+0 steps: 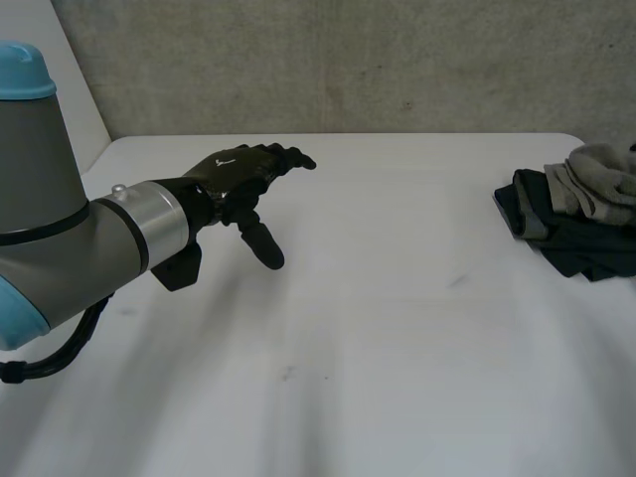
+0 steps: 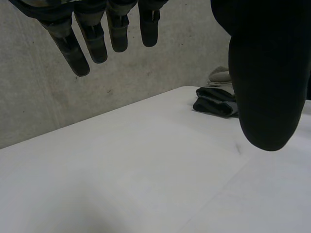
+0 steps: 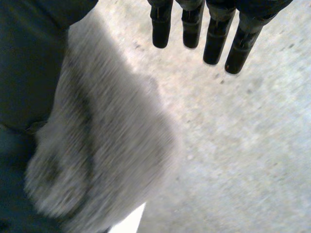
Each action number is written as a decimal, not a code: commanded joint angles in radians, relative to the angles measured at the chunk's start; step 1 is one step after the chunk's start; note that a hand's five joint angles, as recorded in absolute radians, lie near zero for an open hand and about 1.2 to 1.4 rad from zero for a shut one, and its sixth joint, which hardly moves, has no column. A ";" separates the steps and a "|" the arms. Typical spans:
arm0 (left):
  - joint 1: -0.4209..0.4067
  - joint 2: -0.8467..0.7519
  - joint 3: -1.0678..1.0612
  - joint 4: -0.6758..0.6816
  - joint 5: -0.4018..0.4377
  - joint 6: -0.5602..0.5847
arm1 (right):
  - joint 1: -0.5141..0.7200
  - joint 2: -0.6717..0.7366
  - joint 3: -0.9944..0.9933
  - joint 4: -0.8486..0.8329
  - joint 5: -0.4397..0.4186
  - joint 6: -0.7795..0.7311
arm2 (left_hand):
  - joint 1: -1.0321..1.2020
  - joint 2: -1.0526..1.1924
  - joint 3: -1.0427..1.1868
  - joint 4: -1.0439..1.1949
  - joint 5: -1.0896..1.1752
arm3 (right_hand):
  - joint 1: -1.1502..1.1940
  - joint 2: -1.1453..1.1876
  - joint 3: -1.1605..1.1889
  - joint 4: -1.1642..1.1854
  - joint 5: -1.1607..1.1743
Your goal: Fold the laundry.
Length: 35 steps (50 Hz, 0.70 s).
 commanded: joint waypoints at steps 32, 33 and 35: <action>0.068 0.122 -0.060 0.094 -0.357 0.012 | 0.765 -0.497 0.333 0.081 0.583 0.324 | -0.021 -0.031 -0.038 -0.030 -0.054 | -0.033 -0.060 -0.053 -0.071 -0.080; 0.068 0.122 -0.064 0.097 -0.357 0.011 | 0.766 -0.497 0.338 0.081 0.585 0.326 | -0.021 -0.031 -0.038 -0.030 -0.054 | -0.033 -0.060 -0.053 -0.071 -0.080; 0.068 0.122 -0.079 0.113 -0.357 0.009 | 0.766 -0.497 0.344 0.079 0.591 0.327 | -0.021 -0.031 -0.038 -0.030 -0.054 | -0.033 -0.060 -0.053 -0.071 -0.080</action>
